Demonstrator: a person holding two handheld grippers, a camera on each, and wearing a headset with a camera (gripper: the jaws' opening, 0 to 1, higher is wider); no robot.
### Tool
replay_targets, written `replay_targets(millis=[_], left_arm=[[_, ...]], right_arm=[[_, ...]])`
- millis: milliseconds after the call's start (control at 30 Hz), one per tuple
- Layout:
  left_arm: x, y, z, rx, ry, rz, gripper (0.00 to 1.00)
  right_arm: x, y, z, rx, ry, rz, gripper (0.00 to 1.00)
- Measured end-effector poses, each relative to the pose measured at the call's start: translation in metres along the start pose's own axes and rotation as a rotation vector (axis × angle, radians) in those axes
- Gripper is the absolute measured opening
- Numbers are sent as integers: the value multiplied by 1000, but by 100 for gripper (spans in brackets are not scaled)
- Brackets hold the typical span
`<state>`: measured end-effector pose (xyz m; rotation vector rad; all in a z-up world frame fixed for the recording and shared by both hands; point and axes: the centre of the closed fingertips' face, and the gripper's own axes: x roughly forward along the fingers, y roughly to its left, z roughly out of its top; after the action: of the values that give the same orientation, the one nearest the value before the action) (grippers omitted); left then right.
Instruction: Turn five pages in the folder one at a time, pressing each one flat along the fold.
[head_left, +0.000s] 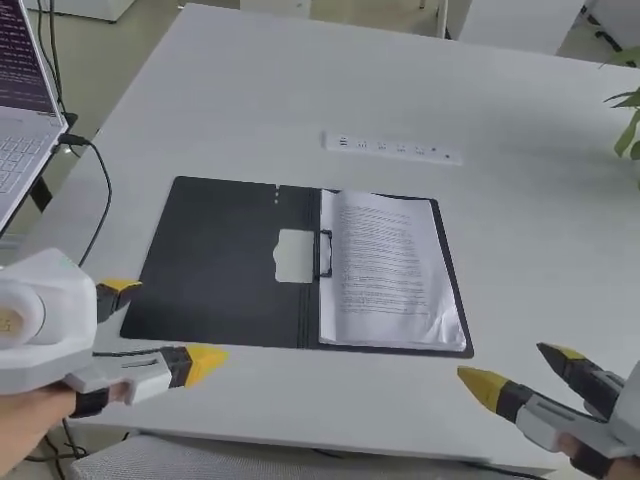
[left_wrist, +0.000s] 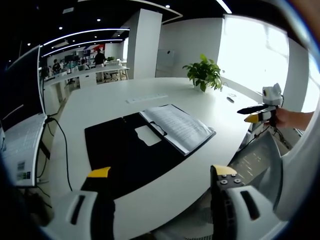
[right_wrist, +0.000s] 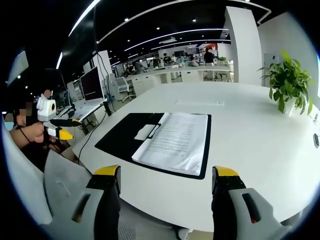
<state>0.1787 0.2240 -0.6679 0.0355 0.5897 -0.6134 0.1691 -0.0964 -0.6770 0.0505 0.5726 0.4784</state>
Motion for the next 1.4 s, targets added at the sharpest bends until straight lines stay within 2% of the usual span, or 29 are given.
replay_targets(millis=[133,500,700,1400], left_arm=[[0,0,1,11,1,-1,79],[-7,7,8,-4,-22,12,79],[-8,9,6,-4,-19,20,79],[-1,5,-2,-9,1,12,78]], right_arm=[[-2,-1,1,-1,-3,-3,74],[-5,-4,20,-31,-28,-6,74],[-3,-2,17,-36,-18,1,74],[-2,-2,9,-16,-14,2,74]])
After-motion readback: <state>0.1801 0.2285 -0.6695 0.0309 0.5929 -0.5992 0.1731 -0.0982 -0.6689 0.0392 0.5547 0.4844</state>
